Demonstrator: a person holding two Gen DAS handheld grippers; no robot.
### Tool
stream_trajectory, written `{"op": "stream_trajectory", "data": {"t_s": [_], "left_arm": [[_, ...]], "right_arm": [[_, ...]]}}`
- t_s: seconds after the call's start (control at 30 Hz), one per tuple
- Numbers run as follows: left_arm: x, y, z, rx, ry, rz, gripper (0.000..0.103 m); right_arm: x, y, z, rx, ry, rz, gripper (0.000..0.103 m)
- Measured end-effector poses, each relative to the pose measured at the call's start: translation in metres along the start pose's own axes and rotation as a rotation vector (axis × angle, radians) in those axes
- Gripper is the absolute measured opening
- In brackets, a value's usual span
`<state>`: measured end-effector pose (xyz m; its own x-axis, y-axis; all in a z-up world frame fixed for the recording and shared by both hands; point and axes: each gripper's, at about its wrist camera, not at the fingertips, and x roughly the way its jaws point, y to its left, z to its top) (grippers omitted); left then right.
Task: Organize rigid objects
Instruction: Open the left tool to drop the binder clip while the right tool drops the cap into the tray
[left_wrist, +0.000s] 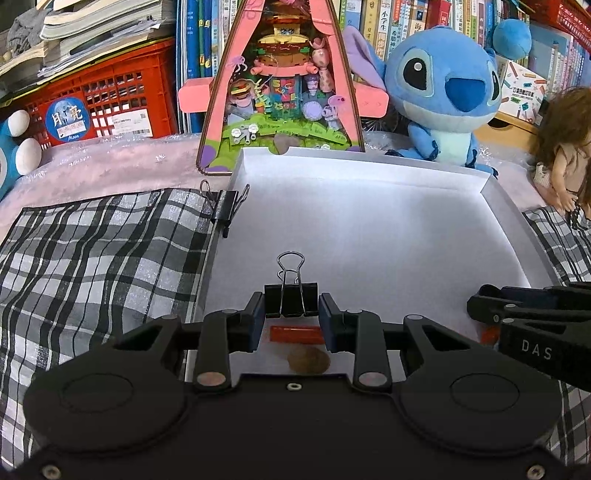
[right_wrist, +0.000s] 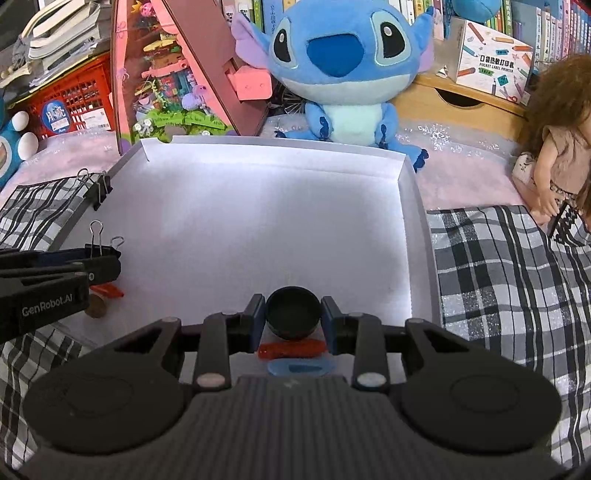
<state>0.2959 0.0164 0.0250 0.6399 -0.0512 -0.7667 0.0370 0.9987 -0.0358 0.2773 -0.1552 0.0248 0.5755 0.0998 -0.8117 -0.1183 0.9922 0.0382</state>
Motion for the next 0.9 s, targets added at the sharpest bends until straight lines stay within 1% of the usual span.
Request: {"op": "stream_trajectory", "data": {"t_s": [0.53, 0.7, 0.87, 0.9], "left_arm": [[0.0033, -0.0011, -0.0032, 0.013, -0.001, 0.012, 0.029], [0.0033, -0.0018, -0.0039, 0.024, -0.01, 0.016, 0.029], [0.002, -0.0011, -0.0043, 0.028, -0.012, 0.013, 0.03], [0.0011, -0.0009, -0.0045, 0.03, -0.014, 0.012, 0.03]], "right_arm": [[0.0023, -0.003, -0.0017, 0.004, 0.001, 0.001, 0.039], [0.0023, -0.0028, -0.0018, 0.004, 0.0, 0.0, 0.042], [0.0024, -0.0024, -0.0021, 0.007, -0.003, 0.0, 0.043], [0.0021, -0.0027, -0.0022, 0.007, -0.004, 0.001, 0.046]]}}
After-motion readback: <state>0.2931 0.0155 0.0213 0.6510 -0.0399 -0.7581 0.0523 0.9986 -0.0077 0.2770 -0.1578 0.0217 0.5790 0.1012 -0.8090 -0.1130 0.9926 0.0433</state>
